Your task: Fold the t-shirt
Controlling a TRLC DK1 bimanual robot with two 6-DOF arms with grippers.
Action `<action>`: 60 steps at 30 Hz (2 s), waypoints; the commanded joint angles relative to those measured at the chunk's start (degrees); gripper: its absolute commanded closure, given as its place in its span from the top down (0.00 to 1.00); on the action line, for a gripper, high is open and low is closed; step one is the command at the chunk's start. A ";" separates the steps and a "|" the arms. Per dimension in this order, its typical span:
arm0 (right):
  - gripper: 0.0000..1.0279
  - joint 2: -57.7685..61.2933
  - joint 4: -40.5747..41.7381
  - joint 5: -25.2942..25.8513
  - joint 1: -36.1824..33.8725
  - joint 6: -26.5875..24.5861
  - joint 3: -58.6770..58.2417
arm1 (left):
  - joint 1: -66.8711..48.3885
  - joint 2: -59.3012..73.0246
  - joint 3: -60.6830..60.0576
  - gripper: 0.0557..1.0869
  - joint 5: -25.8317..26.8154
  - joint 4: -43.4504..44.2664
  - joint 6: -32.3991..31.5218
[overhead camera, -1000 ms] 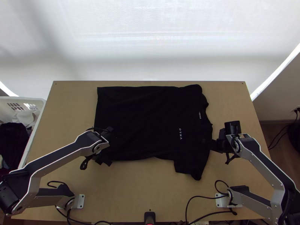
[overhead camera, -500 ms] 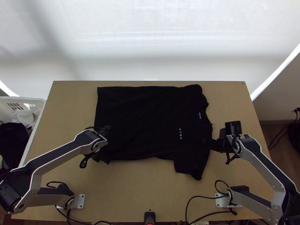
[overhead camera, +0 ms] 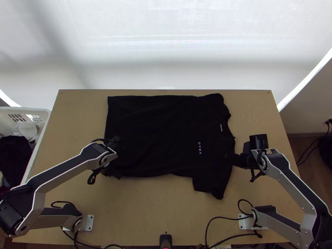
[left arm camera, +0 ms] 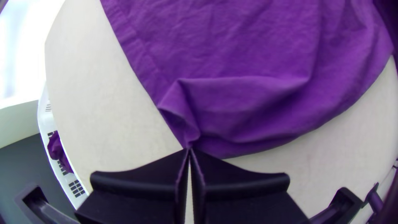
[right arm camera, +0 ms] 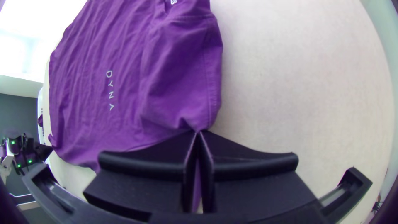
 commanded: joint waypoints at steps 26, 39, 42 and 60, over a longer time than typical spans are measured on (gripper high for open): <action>0.03 -3.08 -1.79 0.48 -3.26 1.53 12.11 | 32.28 -10.25 15.02 0.04 31.57 4.78 -4.36; 0.03 0.79 -2.50 0.48 -7.03 2.41 33.38 | 40.80 -10.51 28.38 0.04 40.45 14.09 -18.86; 0.03 1.84 1.02 0.57 -8.79 2.59 38.48 | 42.91 -10.95 30.93 0.04 40.45 17.34 -21.94; 0.03 10.72 24.31 4.26 -1.76 5.57 61.06 | 39.22 -1.64 58.79 0.04 35.97 27.01 -32.49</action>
